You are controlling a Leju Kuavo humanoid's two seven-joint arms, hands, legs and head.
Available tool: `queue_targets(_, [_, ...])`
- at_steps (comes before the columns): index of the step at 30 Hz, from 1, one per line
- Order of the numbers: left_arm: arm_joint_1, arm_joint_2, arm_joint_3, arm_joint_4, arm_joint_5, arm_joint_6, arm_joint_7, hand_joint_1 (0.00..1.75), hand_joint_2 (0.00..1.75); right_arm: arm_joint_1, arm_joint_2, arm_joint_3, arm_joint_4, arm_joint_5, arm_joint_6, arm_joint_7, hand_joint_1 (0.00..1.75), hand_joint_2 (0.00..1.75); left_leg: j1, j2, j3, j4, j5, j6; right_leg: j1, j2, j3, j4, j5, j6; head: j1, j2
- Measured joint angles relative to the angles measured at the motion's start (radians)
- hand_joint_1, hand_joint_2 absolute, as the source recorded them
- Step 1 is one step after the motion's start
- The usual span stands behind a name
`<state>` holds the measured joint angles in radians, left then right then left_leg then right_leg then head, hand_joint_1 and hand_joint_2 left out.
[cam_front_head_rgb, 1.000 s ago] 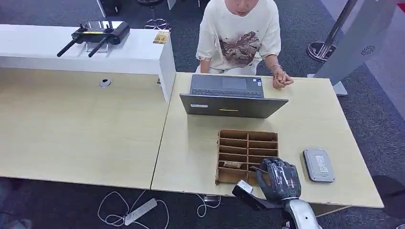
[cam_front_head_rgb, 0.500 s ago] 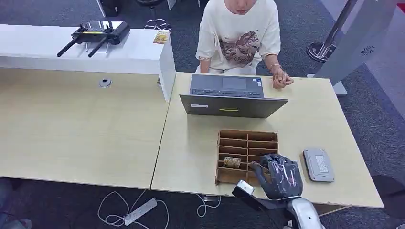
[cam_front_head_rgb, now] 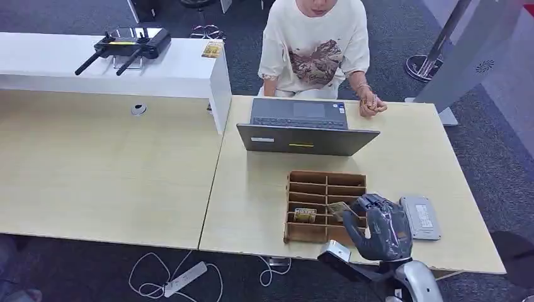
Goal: Pass the card to the sensor for recognition and then transmit it.
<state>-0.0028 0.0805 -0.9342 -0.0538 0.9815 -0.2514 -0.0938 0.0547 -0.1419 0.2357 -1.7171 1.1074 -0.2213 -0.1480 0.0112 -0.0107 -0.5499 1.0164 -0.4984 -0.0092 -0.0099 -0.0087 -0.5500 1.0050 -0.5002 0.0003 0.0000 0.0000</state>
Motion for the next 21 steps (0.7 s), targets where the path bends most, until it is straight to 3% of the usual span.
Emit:
queue_targets(1, [0.0, 0.0, -0.001, 0.0, 0.001, 0.0, 0.0, 0.0, 0.0, 0.0, 0.0, -0.003, -0.007, 0.0, 0.0, -0.005, 1.66, 1.75, 0.0, 0.0, 0.0, 0.0, 0.0, 0.0, 0.0, 0.0, 0.0, 0.0, 0.0, 0.0, 0.0, 0.0])
queue_targets(4, [0.0, 0.0, -0.003, 0.0, 0.003, 0.0, 0.0, 0.0, 0.0, -0.006, 0.0, -0.005, -0.021, -0.008, -0.003, -0.018, 1.71, 1.75, 0.0, 0.0, 0.0, 0.0, 0.0, 0.0, 0.0, 0.0, 0.0, 0.0, 0.0, 0.0, 0.0, 0.0])
queue_targets(14, [-0.003, 0.002, -0.022, -0.001, 0.0, 0.0, 0.0, 0.0, 0.0, -0.109, -0.004, 0.0, -0.023, 0.001, -0.024, -0.053, 1.71, 1.75, 0.0, 0.0, 0.0, 0.0, 0.001, 0.0, 0.0, 0.0, 0.0, 0.0, 0.001, 0.0, 0.0, 0.0])
queue_targets(21, [-0.005, 0.013, -0.041, -0.01, -0.006, 0.0, 0.003, 0.0, 0.0, -0.256, -0.028, 0.034, -0.012, 0.056, -0.034, -0.038, 1.71, 1.75, 0.0, 0.001, 0.0, 0.0, 0.001, 0.0, 0.0, 0.001, 0.0, 0.001, 0.001, -0.001, 0.0, 0.0])
